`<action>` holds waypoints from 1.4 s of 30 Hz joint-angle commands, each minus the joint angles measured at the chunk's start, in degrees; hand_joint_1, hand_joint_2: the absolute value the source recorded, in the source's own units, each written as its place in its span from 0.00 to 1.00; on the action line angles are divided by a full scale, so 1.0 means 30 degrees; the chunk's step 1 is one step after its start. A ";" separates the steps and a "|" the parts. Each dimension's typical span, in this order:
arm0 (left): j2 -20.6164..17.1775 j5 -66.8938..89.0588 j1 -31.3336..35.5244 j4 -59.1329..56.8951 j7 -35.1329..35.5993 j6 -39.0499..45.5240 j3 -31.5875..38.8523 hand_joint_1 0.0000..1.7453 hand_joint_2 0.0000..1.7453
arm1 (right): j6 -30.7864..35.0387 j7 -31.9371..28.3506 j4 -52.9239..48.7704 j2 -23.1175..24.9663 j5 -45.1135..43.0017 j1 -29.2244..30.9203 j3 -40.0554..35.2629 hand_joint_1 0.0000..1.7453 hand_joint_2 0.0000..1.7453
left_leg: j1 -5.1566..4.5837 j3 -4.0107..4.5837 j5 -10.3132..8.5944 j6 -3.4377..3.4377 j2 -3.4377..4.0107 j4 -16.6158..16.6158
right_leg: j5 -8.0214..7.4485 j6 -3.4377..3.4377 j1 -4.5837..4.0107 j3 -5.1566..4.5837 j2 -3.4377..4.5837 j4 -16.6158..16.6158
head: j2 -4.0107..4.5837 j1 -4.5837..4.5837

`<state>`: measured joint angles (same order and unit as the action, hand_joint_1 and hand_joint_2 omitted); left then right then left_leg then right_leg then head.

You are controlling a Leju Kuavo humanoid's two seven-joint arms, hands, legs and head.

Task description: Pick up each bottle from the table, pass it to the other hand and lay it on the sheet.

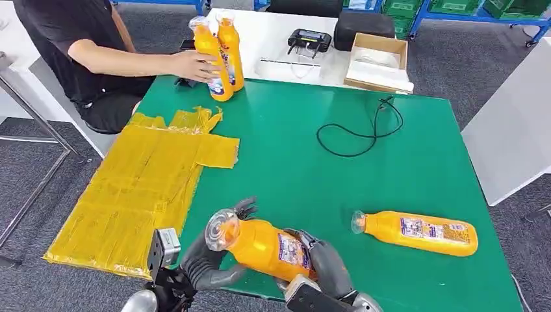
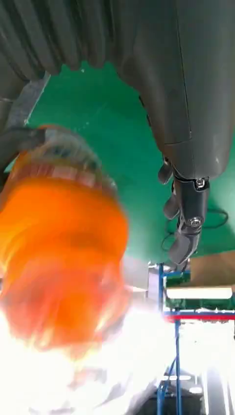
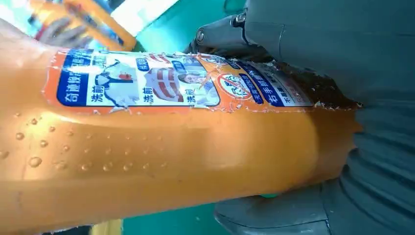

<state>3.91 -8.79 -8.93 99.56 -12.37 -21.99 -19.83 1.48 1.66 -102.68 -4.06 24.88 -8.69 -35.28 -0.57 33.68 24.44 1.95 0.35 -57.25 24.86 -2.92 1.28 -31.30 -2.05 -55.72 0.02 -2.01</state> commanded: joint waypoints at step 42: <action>-0.0256 0.2258 0.0409 0.0520 -0.1976 0.0244 0.0177 1.00 1.00 | 0.2538 0.1982 -0.0047 -0.1292 0.4509 -0.0963 -0.1648 0.00 1.00 | 0.0034 0.0016 0.0028 -0.0063 -0.0063 -0.0020 | 0.0033 0.0063 -0.0026 0.0008 0.0029 0.0013 | 0.0000 0.0000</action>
<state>4.22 -2.23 -6.86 101.18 -17.68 -21.14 -21.44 7.89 5.02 -95.99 -1.92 38.58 -8.15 -40.00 -0.58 33.77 24.43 1.94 0.24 -57.25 24.86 -2.92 1.29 -31.40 -2.09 -55.72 0.02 -2.01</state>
